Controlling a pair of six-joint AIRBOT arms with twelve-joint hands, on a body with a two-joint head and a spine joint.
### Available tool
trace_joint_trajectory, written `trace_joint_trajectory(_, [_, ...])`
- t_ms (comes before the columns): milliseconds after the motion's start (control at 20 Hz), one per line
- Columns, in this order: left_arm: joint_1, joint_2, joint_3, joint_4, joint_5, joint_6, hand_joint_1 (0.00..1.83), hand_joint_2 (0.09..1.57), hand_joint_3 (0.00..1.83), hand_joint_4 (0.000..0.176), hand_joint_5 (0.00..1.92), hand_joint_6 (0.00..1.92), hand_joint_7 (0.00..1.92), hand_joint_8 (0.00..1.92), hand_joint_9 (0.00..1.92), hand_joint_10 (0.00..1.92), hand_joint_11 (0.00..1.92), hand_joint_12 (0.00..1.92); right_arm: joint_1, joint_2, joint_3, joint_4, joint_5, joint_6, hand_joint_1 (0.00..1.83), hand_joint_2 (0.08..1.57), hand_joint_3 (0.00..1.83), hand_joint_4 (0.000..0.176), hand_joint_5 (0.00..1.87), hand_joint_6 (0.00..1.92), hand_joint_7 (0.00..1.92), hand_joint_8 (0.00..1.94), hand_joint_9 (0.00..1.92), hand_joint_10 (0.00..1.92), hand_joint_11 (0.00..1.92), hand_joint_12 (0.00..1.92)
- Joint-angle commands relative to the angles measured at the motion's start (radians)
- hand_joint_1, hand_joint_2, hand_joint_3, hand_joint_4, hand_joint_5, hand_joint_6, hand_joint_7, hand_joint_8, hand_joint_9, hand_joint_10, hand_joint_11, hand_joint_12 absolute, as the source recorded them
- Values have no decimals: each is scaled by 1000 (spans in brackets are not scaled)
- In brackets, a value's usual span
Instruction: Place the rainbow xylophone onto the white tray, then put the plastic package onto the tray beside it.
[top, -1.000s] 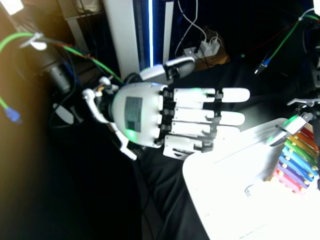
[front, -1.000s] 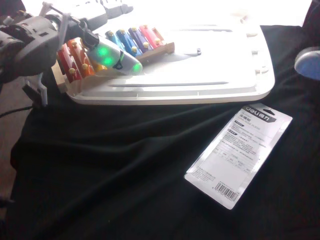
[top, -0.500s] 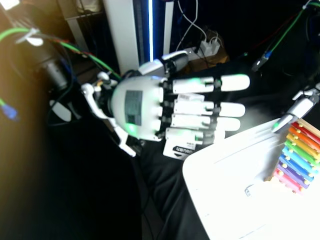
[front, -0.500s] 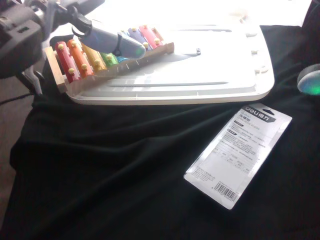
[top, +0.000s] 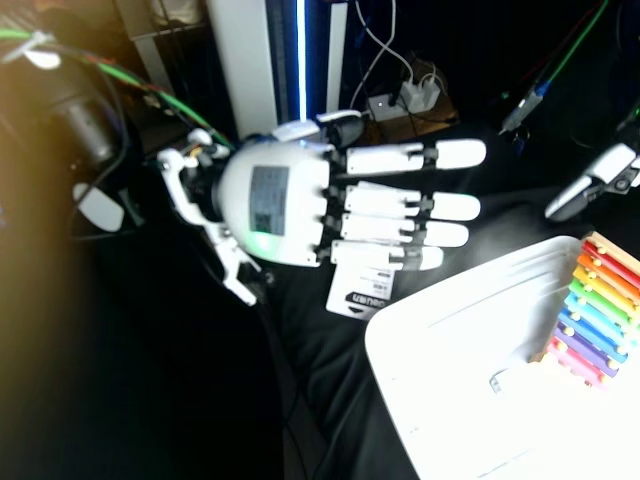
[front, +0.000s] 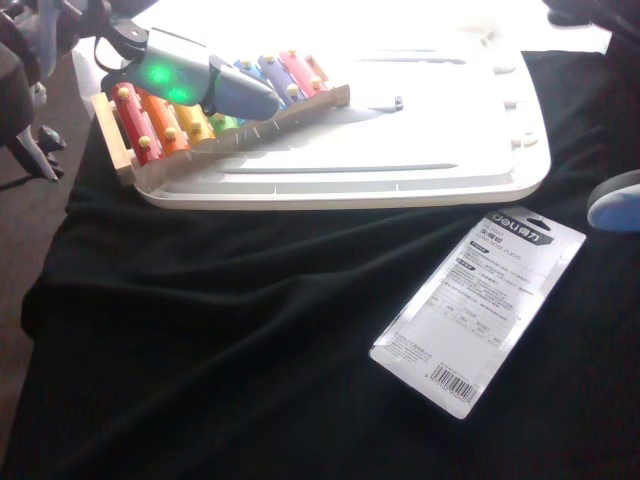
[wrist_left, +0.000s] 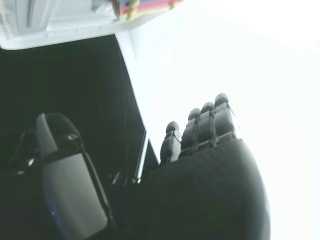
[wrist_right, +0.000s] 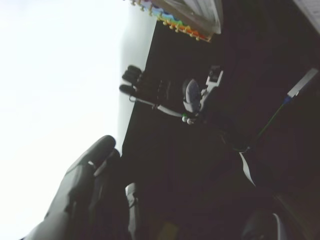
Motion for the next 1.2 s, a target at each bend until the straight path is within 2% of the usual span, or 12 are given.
trace_joint_trajectory(0, [-1,8,-9,-12,-146,-4,805,671,0,176,0,0,5,1,0,0,0,0,8,4,-3,28,93,10,732,754,4,113,41,0,0,0,134,1,0,985])
trace_joint_trajectory(100, [9,25,-31,-7,-171,-4,824,661,0,176,0,0,14,4,0,0,0,0,8,10,-5,7,71,11,735,746,0,100,29,5,30,5,101,3,0,766])
trace_joint_trajectory(300, [24,54,-73,8,-230,-6,812,685,4,176,0,0,45,13,5,2,0,0,8,11,-5,-35,15,22,736,712,0,59,65,2,68,8,94,7,0,895])
trace_joint_trajectory(400, [24,68,-92,22,-253,-6,823,696,8,176,0,0,61,14,12,3,0,0,8,11,1,-62,-13,35,743,697,0,24,62,0,110,5,93,5,0,599])
trace_joint_trajectory(450, [26,77,-102,25,-264,-6,887,708,11,142,0,0,48,7,2,0,0,0,8,11,4,-75,-26,40,741,689,0,41,50,0,122,3,102,5,0,521])
trace_joint_trajectory(500, [27,86,-110,27,-273,-6,886,707,9,132,0,0,55,8,6,2,0,0,8,11,9,-87,-39,47,716,678,1,52,58,0,132,0,124,1,0,572])
trace_joint_trajectory(600, [33,98,-120,28,-285,-6,851,712,9,144,0,0,68,10,31,10,32,15,8,10,23,-120,-74,65,661,693,1,83,77,0,138,0,168,0,89,557])
trace_joint_trajectory(650, [40,104,-125,27,-293,-5,842,719,11,148,0,0,65,7,20,5,31,15,9,3,33,-140,-96,72,591,691,1,67,96,0,161,0,229,0,236,463])
trace_joint_trajectory(700, [46,109,-130,22,-298,-2,865,724,11,147,0,0,54,2,4,0,23,12,9,3,36,-155,-118,72,583,691,0,89,77,0,157,0,228,0,250,438])
trace_joint_trajectory(850, [51,120,-143,6,-305,23,865,742,10,126,0,0,54,6,22,9,41,22,10,0,44,-188,-151,81,614,657,0,134,46,0,144,0,173,0,25,695])
trace_joint_trajectory(950, [54,125,-146,-2,-312,27,897,743,7,115,0,0,56,5,18,5,42,25,15,-7,50,-214,-173,91,584,626,0,165,15,4,60,8,78,7,0,437])
trace_joint_trajectory(1150, [56,147,-161,-23,-313,61,882,772,12,102,0,0,45,3,6,2,0,8,53,-32,62,-284,-215,111,536,629,0,176,0,0,221,0,247,7,44,998])
